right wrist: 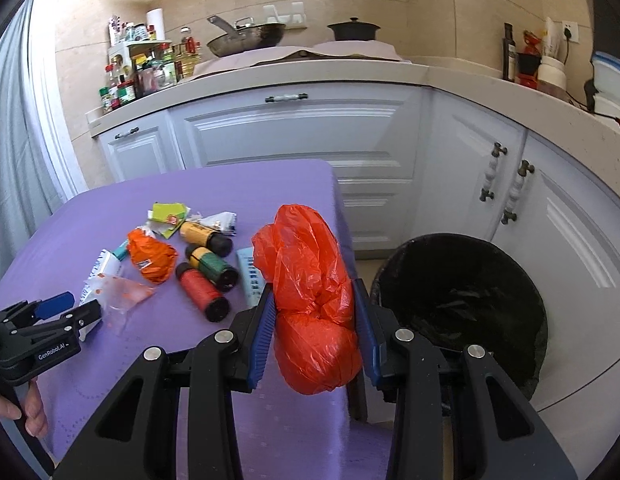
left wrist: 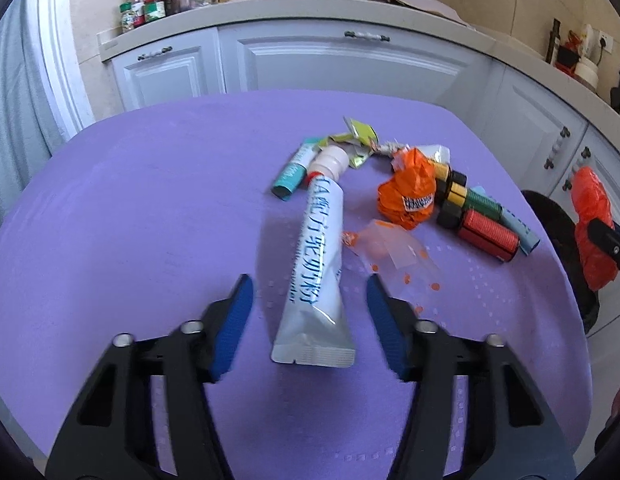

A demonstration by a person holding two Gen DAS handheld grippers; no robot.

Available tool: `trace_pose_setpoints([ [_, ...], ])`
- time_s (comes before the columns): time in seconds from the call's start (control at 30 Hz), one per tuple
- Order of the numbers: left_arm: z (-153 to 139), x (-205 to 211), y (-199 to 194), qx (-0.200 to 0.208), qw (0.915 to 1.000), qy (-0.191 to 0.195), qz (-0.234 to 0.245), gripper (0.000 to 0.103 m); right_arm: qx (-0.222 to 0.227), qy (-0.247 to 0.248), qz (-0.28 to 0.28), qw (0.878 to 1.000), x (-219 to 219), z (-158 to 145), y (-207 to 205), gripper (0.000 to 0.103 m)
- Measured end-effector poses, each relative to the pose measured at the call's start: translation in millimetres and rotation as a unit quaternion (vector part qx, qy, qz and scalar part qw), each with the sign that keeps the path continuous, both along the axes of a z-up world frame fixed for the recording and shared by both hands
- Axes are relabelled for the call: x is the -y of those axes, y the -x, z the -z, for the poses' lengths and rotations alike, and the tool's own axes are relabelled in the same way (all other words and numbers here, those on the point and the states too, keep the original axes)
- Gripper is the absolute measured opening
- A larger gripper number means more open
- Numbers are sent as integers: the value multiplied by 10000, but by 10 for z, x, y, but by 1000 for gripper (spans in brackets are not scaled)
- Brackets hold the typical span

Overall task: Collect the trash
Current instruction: 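Grasp the orange bag with the right gripper while the left gripper grasps a white tube, then carry the orange bag and white tube over the bin and release both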

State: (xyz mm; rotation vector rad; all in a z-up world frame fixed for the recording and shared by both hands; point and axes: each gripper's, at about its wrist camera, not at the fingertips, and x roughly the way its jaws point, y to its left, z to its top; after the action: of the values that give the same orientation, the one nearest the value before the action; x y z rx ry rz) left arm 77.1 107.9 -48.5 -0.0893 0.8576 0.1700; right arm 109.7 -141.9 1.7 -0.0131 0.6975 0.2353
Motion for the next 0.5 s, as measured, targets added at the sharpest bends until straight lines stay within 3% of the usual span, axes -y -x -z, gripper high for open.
trace_pose_setpoints([
  [0.1, 53, 33, -7, -77, 9999, -26, 95, 32, -11, -33, 28, 10000, 44, 16, -2, 38],
  [0.33, 56, 54, 62, 19, 9999, -67, 136, 28, -10, -71, 47, 10000, 73, 36, 19, 38],
  [0.5, -136, 19, 180, 272, 9995, -151, 32, 27, 29, -85, 76, 9999, 96, 24, 25, 38],
])
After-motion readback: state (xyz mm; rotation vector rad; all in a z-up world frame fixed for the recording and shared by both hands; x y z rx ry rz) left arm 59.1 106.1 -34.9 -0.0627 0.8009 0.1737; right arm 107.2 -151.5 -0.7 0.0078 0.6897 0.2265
